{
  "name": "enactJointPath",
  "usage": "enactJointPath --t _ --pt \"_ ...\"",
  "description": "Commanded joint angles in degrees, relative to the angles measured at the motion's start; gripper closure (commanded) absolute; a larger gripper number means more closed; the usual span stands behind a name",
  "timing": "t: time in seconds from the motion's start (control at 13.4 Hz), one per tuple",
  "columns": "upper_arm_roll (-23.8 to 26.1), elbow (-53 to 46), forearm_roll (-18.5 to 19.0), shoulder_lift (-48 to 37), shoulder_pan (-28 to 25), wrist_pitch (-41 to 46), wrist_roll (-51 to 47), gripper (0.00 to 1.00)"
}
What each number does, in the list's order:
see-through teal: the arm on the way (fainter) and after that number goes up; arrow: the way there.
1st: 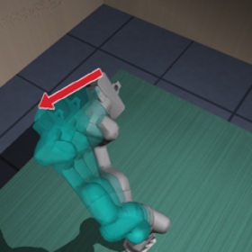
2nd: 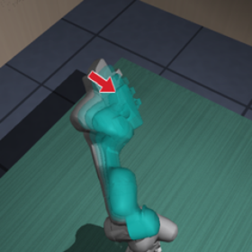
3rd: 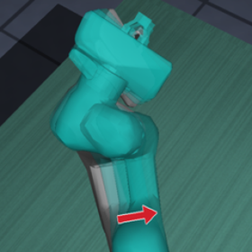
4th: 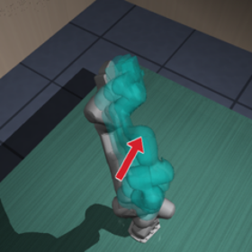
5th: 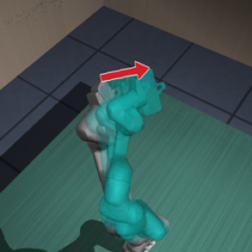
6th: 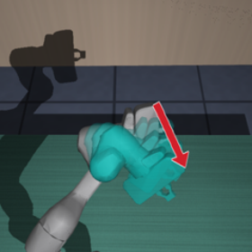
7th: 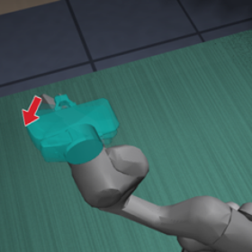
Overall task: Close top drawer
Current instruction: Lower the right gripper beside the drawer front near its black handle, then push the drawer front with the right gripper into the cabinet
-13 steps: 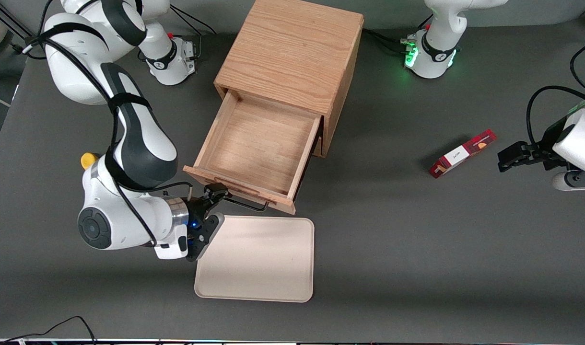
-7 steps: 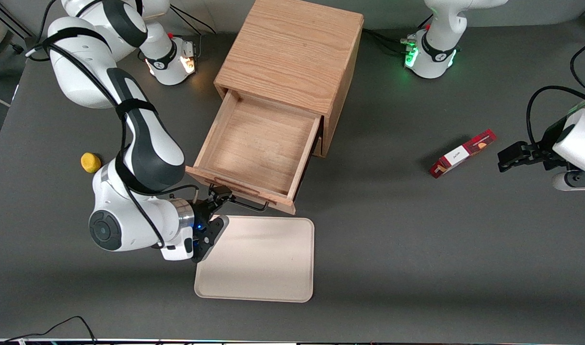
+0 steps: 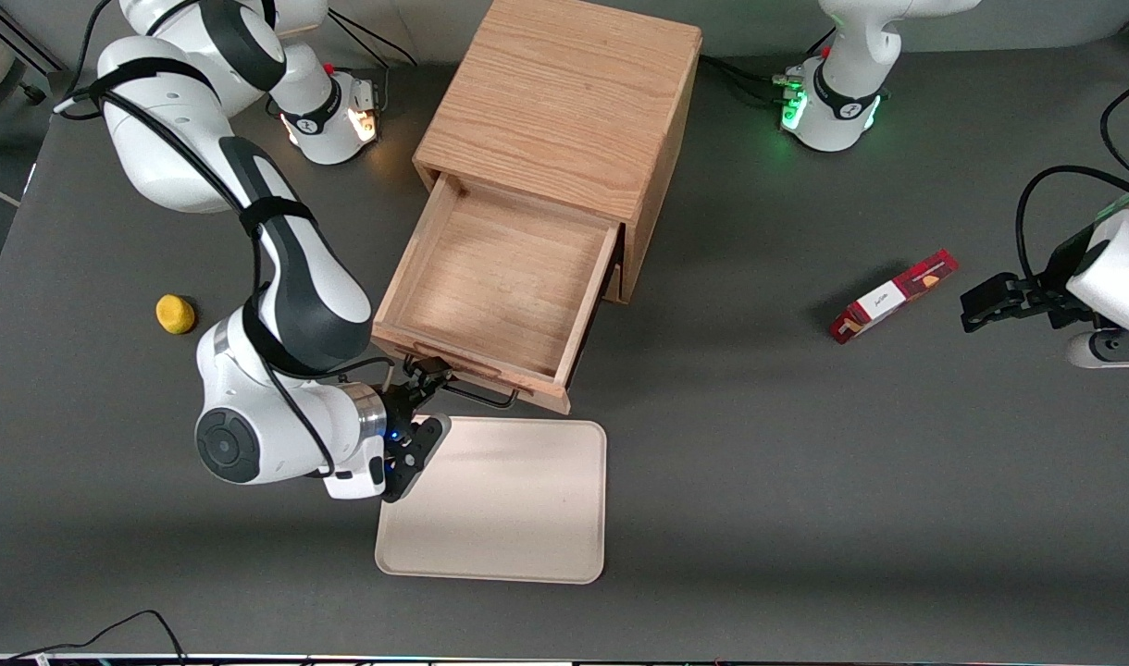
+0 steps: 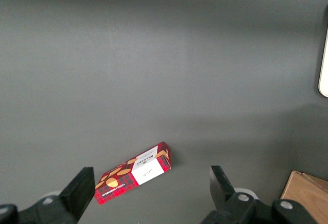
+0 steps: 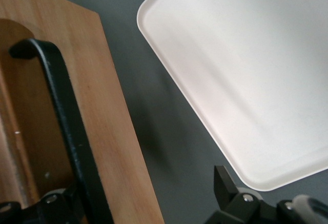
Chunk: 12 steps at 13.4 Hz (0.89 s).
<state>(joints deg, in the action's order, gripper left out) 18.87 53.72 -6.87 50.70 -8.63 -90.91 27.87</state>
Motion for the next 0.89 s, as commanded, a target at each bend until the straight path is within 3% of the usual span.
enactJointPath --t 0.0,0.82 --pt "0.72 1.47 1.95 -0.69 -0.33 -0.67 -1.41 0.00" --pt "5.56 9.71 3.80 -6.30 -0.33 -0.76 -5.28 0.00"
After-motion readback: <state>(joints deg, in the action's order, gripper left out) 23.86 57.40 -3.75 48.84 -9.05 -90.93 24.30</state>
